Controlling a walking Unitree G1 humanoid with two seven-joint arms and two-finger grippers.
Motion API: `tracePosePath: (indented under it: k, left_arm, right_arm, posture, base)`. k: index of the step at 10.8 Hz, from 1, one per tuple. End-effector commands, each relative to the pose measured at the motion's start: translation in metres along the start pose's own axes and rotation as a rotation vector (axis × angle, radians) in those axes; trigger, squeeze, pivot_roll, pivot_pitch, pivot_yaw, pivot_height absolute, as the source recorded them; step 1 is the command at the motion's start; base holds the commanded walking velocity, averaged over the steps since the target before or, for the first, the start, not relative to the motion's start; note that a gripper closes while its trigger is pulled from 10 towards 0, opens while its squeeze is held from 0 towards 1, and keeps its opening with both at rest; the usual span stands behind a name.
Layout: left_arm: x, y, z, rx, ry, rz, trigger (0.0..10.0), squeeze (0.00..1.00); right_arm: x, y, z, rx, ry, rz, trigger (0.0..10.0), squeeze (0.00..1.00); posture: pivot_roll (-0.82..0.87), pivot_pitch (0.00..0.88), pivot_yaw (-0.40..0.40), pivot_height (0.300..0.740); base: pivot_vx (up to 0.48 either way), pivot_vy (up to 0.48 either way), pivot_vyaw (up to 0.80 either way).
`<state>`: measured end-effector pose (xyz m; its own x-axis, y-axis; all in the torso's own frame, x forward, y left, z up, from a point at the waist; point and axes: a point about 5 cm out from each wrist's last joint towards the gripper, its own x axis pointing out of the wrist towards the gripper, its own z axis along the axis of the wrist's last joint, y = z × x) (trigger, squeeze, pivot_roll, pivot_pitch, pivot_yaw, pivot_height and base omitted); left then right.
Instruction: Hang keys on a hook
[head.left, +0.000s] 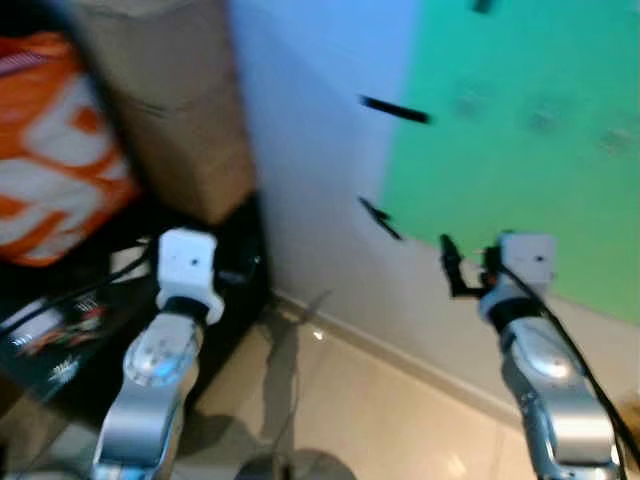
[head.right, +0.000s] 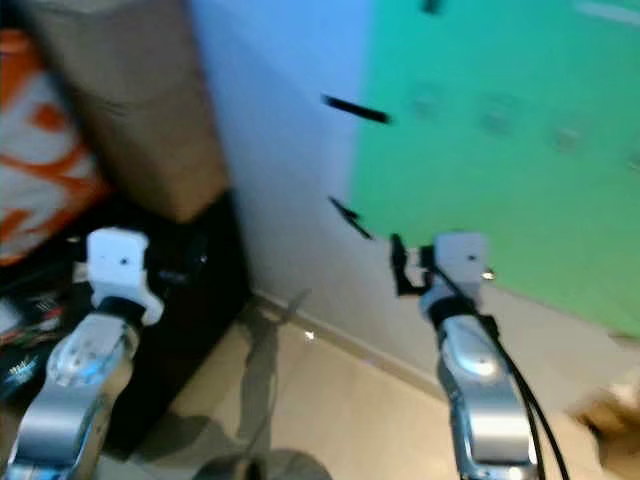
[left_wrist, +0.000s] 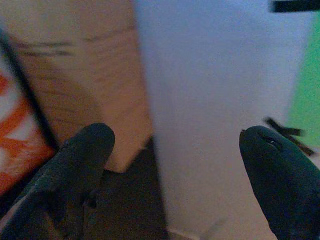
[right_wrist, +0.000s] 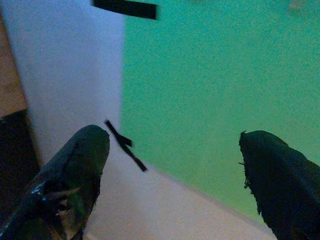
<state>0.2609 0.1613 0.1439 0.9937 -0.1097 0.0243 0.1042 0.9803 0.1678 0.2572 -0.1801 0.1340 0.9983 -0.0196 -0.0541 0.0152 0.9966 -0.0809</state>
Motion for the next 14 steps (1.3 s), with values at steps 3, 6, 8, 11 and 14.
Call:
tracePosePath:
  k: [3, 6, 8, 11, 14]
  left_arm:
    - [0.006, 0.009, -0.002, 0.019, 0.019, 0.035, 10.0, 0.35]
    - [0.008, 0.009, -0.005, -0.004, 0.037, 0.039, 10.0, 0.33]
    - [0.007, 0.008, -0.001, 0.0, 0.016, 0.021, 10.0, 0.33]
    - [0.006, 0.006, 0.003, -0.015, -0.007, 0.002, 10.0, 0.36]
    - [0.005, 0.007, 0.003, -0.012, 0.001, 0.012, 10.0, 0.37]
  right_arm:
    - [0.004, 0.011, 0.007, 0.037, -0.05, 0.01, 10.0, 1.0]
    - [0.008, 0.015, 0.008, 0.0, -0.022, 0.008, 10.0, 0.59]
    - [0.01, 0.018, 0.006, 0.048, -0.01, 0.041, 10.0, 0.0]
    - [0.005, 0.028, 0.013, 0.078, -0.048, 0.171, 10.0, 0.0]
    - [0.006, 0.025, 0.012, 0.081, -0.028, 0.16, 10.0, 0.0]
  posture:
    - [-0.06, 0.012, 0.012, 0.74]
    - [-0.05, 0.011, 0.012, 0.74]
    - [-0.05, 0.015, 0.004, 0.74]
    - [-0.05, 0.02, 0.001, 0.74]
    - [-0.04, 0.025, -0.003, 0.74]
  base:
    - [0.0, -0.32, 0.8]
    - [0.0, -0.301, 0.0]
    - [0.0, 0.0, 0.0]
    - [0.238, 0.0, 0.53]
    - [0.419, 0.0, 0.53]
